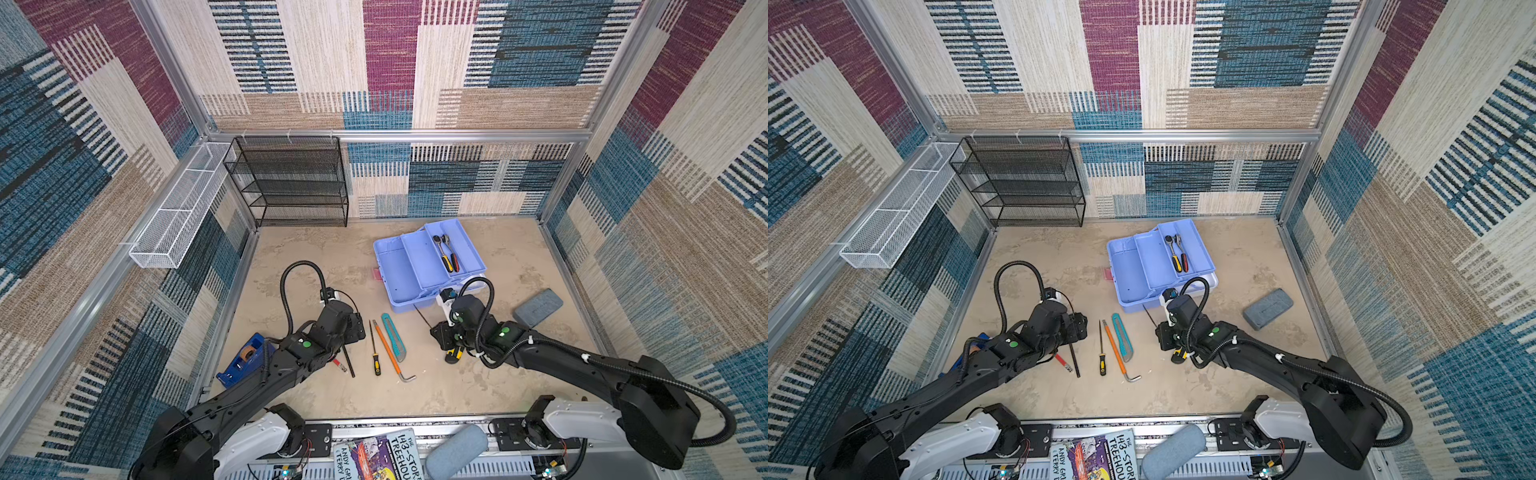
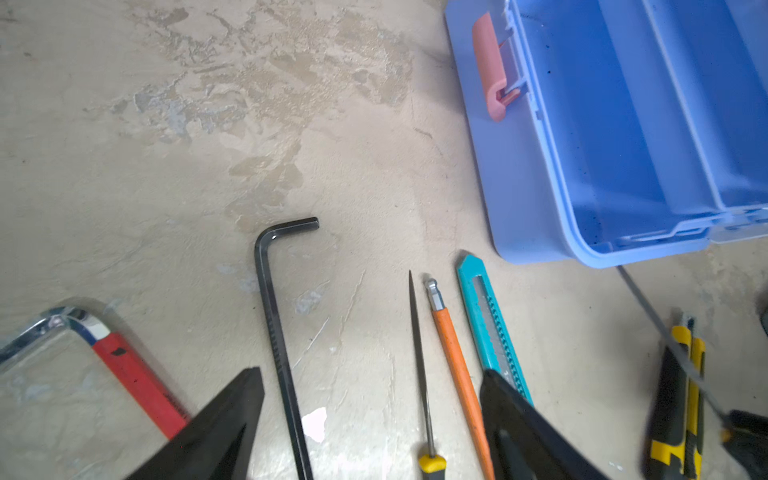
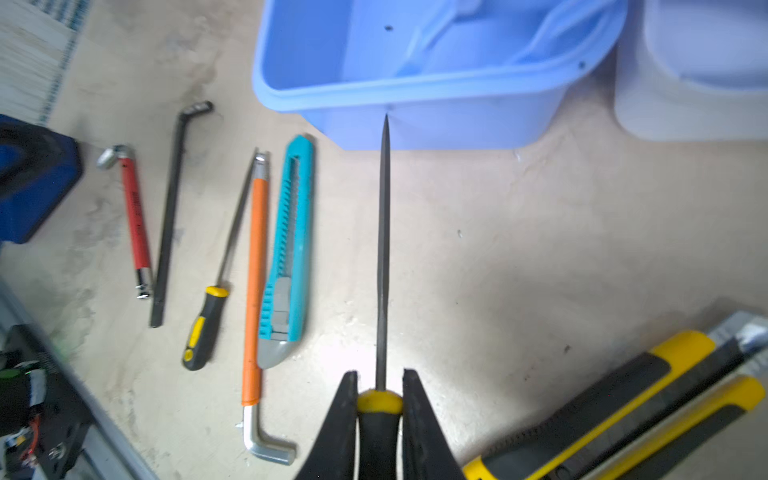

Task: Pack the tool kit
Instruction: 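Lift the yellow-handled file and carry it toward the tool box with the right gripper, then lower the file into the top tray beside the ratchets with the right gripper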

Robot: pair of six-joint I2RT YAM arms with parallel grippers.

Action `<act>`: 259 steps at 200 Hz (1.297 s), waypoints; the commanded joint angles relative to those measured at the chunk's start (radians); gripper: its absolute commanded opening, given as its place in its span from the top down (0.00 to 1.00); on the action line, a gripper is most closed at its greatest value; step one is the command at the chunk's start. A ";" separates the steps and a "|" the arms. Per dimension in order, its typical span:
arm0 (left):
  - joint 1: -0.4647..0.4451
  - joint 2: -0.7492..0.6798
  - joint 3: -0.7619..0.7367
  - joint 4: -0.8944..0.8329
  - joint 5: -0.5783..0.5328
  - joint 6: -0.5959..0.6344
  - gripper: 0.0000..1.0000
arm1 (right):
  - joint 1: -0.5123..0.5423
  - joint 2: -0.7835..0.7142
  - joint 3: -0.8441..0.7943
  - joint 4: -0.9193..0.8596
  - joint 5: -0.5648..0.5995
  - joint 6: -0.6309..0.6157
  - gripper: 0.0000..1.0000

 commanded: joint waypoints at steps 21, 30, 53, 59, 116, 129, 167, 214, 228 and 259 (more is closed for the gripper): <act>-0.003 0.023 0.032 -0.037 -0.005 -0.040 0.16 | -0.105 -0.048 0.003 0.082 -0.191 -0.147 0.84; -0.002 0.027 0.040 -0.044 -0.003 -0.040 0.16 | -0.111 -0.042 0.011 0.076 -0.216 -0.166 0.83; -0.003 0.033 0.045 -0.042 0.001 -0.048 0.17 | -0.117 -0.022 0.029 0.067 -0.255 -0.204 0.84; -0.002 0.036 0.047 -0.040 0.004 -0.051 0.17 | -0.121 -0.018 0.037 0.065 -0.255 -0.212 0.84; -0.003 0.044 0.056 -0.044 0.014 -0.064 0.18 | -0.158 -0.008 0.099 0.030 -0.334 -0.294 0.86; -0.004 0.045 0.058 -0.044 0.015 -0.067 0.18 | -0.180 -0.021 0.104 0.040 -0.324 -0.297 0.86; -0.006 0.061 0.073 -0.054 0.023 -0.058 0.18 | -0.280 -0.024 0.164 0.065 -0.316 -0.321 0.85; -0.027 0.106 0.098 -0.076 0.041 -0.063 0.19 | -0.391 0.040 0.243 0.111 -0.248 -0.325 0.86; -0.034 0.114 0.100 -0.078 0.041 -0.065 0.19 | -0.426 0.057 0.263 0.127 -0.223 -0.320 0.86; -0.038 0.125 0.101 -0.078 0.039 -0.063 0.20 | -0.496 0.124 0.320 0.133 -0.176 -0.347 0.84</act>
